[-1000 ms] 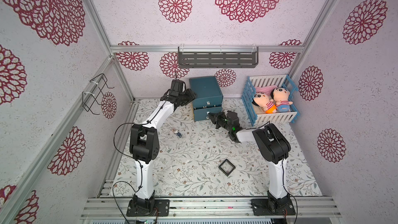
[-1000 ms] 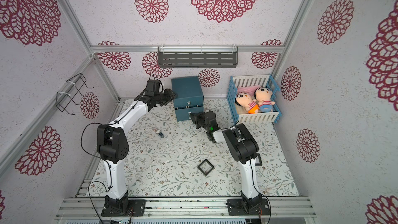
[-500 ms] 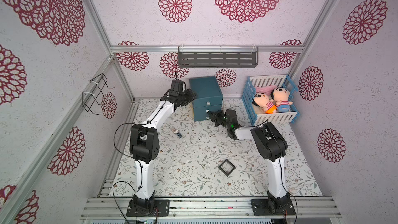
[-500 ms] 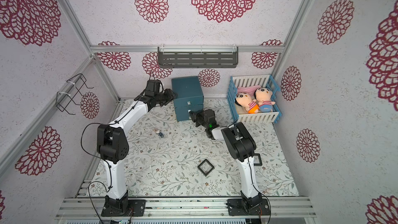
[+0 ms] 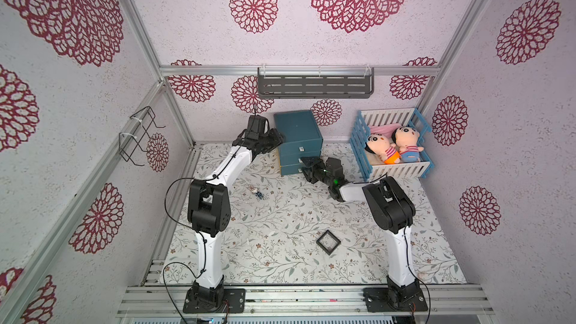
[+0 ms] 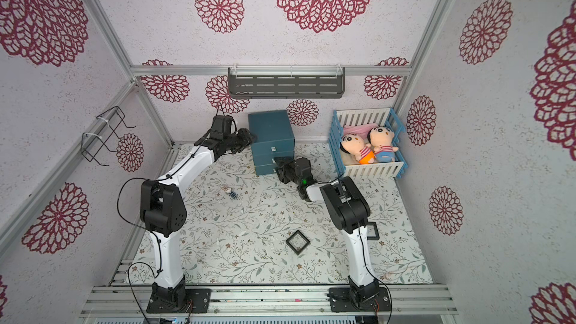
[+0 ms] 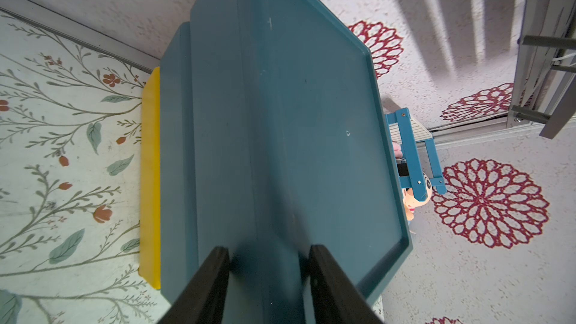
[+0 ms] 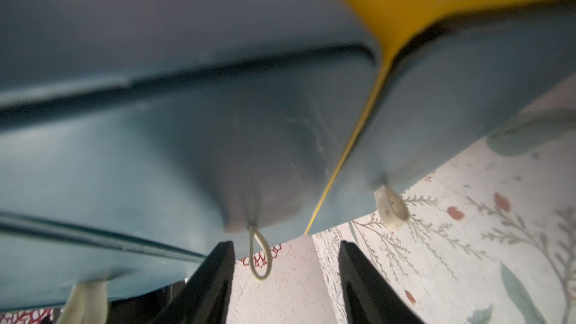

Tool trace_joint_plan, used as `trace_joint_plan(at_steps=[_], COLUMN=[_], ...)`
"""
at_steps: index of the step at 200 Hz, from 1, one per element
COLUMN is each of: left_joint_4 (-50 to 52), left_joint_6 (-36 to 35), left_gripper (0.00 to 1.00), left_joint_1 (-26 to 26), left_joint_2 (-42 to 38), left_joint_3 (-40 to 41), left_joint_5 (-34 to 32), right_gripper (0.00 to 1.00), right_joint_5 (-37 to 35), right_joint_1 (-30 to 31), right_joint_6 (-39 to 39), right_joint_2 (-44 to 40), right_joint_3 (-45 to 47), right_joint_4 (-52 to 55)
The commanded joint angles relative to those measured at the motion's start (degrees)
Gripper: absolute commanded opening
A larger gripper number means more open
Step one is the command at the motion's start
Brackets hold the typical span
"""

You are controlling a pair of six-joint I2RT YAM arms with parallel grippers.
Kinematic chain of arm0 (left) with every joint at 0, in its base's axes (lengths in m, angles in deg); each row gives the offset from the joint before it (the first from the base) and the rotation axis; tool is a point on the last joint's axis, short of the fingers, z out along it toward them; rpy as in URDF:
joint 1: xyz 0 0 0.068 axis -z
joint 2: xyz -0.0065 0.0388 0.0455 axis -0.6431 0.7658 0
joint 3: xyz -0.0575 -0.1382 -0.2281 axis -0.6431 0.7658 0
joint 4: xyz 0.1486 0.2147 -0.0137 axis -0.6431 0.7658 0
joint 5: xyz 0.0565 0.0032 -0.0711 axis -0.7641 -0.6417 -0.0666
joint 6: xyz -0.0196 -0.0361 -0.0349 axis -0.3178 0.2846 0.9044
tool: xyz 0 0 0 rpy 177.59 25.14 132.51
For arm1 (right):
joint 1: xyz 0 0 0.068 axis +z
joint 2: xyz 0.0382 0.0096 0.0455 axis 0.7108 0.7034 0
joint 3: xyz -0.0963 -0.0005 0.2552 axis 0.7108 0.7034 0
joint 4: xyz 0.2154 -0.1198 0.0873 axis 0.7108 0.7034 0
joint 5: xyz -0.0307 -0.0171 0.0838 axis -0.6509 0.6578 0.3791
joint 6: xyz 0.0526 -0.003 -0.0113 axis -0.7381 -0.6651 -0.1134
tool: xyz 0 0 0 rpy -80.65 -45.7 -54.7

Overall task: Place the brooch boxes into the drawer by color
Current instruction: Close the drawer in the storage box, then open the drawer in the storage box.

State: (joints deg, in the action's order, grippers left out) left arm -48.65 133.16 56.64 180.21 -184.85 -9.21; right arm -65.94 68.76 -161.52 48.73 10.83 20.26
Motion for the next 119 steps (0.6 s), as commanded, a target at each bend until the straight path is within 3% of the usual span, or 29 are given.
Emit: trace_joint_plan(at_steps=[1, 28, 62, 88, 119], left_joint_4=[2.68, 2.64, 2.56, 2.64, 2.7], left_joint_6=[-0.44, -0.53, -0.62, -0.62, -0.6], left_gripper=[0.48, 0.47, 0.48, 0.48, 0.48], left_joint_1=[0.82, 0.81, 0.78, 0.74, 0.75], left_joint_2=[-0.98, -0.99, -0.97, -0.82, -0.74], left_joint_3=[1.55, 1.55, 1.46, 1.27, 1.12], left_joint_5=[-0.34, -0.38, -0.37, -0.37, -0.15], right_gripper=[0.7, 0.75, 0.75, 0.69, 0.62], right_joint_5=[-1.28, -2.2, -1.75, -1.11, -0.39], right_joint_1=[-0.36, -0.45, -0.45, -0.48, -0.49], right_joint_6=[2.02, 2.06, 2.46, 1.22, 1.38], right_joint_2=[-6.3, -11.46, -14.58, -11.27, -4.7], right_joint_3=[2.49, 9.95, 17.95, 19.82, 14.49], right_joint_4=[-3.17, -6.12, -7.89, -11.2, -13.23])
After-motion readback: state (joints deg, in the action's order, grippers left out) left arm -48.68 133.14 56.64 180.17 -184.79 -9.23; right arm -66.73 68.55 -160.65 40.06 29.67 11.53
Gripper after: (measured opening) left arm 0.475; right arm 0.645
